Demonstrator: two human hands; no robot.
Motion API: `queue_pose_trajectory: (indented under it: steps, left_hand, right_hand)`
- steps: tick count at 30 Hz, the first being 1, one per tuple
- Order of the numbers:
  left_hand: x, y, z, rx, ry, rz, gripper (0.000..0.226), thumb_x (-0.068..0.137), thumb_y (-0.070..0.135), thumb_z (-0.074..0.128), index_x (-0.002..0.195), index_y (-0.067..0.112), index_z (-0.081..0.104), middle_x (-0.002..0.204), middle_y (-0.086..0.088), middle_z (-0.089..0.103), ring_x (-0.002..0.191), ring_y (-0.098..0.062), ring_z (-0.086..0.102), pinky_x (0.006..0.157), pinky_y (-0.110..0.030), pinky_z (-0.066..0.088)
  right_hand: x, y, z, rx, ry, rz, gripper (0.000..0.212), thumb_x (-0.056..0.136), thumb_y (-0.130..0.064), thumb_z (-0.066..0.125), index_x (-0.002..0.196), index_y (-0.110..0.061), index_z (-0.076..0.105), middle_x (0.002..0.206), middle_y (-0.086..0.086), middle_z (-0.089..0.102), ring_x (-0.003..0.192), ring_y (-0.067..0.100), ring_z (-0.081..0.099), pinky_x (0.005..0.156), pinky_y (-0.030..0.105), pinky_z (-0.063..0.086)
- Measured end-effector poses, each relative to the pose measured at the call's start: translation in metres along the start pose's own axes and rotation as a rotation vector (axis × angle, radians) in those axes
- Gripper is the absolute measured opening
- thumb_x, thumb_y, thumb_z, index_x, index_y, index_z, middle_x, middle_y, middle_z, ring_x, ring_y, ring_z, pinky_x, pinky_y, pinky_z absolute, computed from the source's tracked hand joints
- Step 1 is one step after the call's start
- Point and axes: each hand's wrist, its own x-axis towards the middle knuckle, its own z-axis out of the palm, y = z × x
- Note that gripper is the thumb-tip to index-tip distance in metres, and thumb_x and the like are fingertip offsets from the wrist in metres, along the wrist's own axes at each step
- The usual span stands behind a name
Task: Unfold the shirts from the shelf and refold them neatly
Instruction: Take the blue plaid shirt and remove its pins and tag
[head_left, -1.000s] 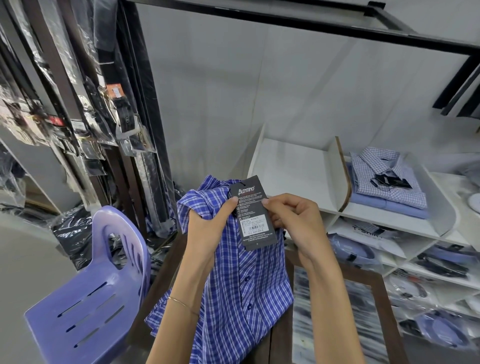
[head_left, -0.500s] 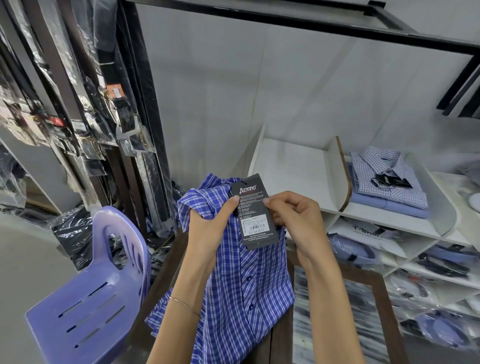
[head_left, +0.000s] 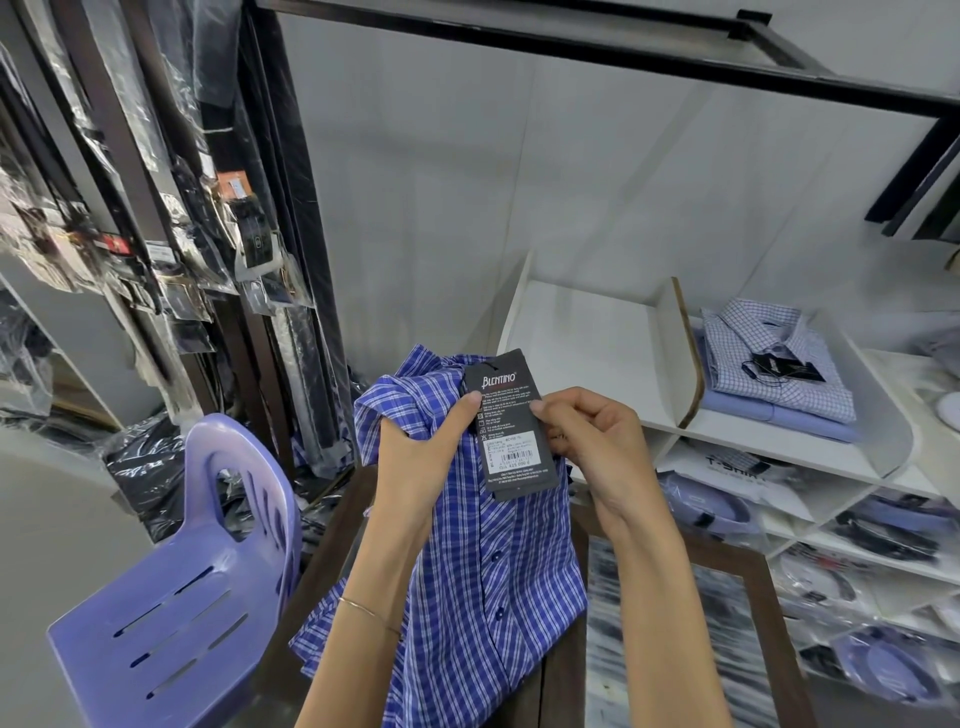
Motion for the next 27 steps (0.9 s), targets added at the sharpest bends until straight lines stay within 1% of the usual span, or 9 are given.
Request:
queue_pose_trajectory:
  steps: [3,9,16,18,20,22,24,25,27]
  left_hand:
    - [0.0000,0.0013,0.0001,0.005,-0.004,0.017,0.045,0.079,0.025,0.075,0.117,0.012,0.056,0.104,-0.001,0.071,0.093,-0.016,0.070,0.089,-0.045,0.055]
    - [0.0021,-0.0002,-0.0012,-0.010,-0.009,-0.005,0.050,0.077,0.028,0.076,0.119,0.012,0.055,0.106,-0.004,0.071,0.094,-0.019,0.070,0.088,-0.048,0.055]
    - [0.0023,-0.0011,-0.0011,-0.008,-0.019,-0.022,0.057,0.075,0.033,0.076,0.122,0.011,0.053,0.108,-0.003,0.070,0.094,-0.017,0.070,0.088,-0.046,0.056]
    - [0.0013,-0.0008,-0.0001,-0.011,0.003,-0.014,0.053,0.076,0.031,0.076,0.120,0.013,0.053,0.106,-0.002,0.071,0.093,-0.016,0.070,0.088,-0.044,0.056]
    - [0.0005,-0.0006,0.0008,0.005,0.030,0.008,0.042,0.079,0.028,0.075,0.113,0.017,0.055,0.103,0.000,0.071,0.091,-0.014,0.070,0.087,-0.042,0.056]
    - [-0.0001,-0.0003,0.0014,0.015,0.048,0.031,0.033,0.080,0.026,0.074,0.107,0.021,0.056,0.101,0.001,0.070,0.090,-0.014,0.070,0.086,-0.040,0.057]
    - [-0.0006,0.0004,0.0014,0.014,0.053,0.036,0.037,0.080,0.026,0.075,0.111,0.019,0.055,0.103,0.001,0.070,0.091,-0.013,0.070,0.086,-0.040,0.057]
    - [-0.0011,0.0008,0.0015,0.014,0.049,0.037,0.041,0.080,0.026,0.075,0.114,0.016,0.055,0.103,0.001,0.070,0.090,-0.013,0.070,0.085,-0.040,0.057]
    - [-0.0016,0.0010,0.0010,0.013,0.036,0.044,0.042,0.080,0.026,0.074,0.116,0.014,0.056,0.103,0.000,0.071,0.090,-0.012,0.071,0.084,-0.039,0.058]
  right_hand:
    - [0.0002,-0.0011,0.0003,0.003,-0.008,0.004,0.013,0.087,-0.004,0.062,0.075,-0.004,0.065,0.069,0.005,0.072,0.058,0.009,0.063,0.053,0.016,0.049]
    - [0.0002,-0.0022,0.0021,-0.011,-0.002,-0.017,0.013,0.087,-0.003,0.063,0.074,-0.006,0.066,0.066,0.001,0.071,0.055,0.006,0.062,0.052,0.015,0.047]
    - [0.0008,-0.0008,0.0019,-0.029,0.026,-0.028,0.010,0.086,-0.005,0.065,0.076,-0.006,0.068,0.065,0.000,0.071,0.055,0.005,0.061,0.052,0.014,0.047]
    - [0.0001,-0.0001,0.0028,-0.028,0.050,-0.042,0.007,0.086,-0.006,0.066,0.079,-0.005,0.069,0.062,-0.003,0.070,0.053,0.001,0.061,0.050,0.012,0.046]
    - [-0.0006,0.0001,0.0030,-0.033,0.064,-0.049,0.006,0.084,-0.009,0.069,0.082,-0.004,0.070,0.061,-0.003,0.070,0.052,0.000,0.061,0.049,0.012,0.046]
    - [-0.0002,0.0014,0.0029,-0.072,0.058,-0.018,0.014,0.079,-0.015,0.075,0.083,-0.003,0.071,0.067,0.002,0.073,0.058,0.007,0.067,0.052,0.016,0.050]
    - [0.0009,0.0044,0.0027,-0.134,0.052,0.026,0.019,0.073,-0.018,0.080,0.081,-0.003,0.071,0.075,0.010,0.074,0.068,0.020,0.071,0.062,0.027,0.057]
    - [0.0012,0.0056,0.0027,-0.151,0.054,0.039,0.019,0.072,-0.018,0.081,0.079,-0.004,0.071,0.076,0.013,0.074,0.071,0.024,0.071,0.066,0.032,0.058]
    - [0.0023,0.0073,0.0024,-0.153,0.048,0.049,0.017,0.072,-0.018,0.081,0.077,-0.006,0.070,0.077,0.013,0.074,0.071,0.025,0.071,0.068,0.034,0.057]
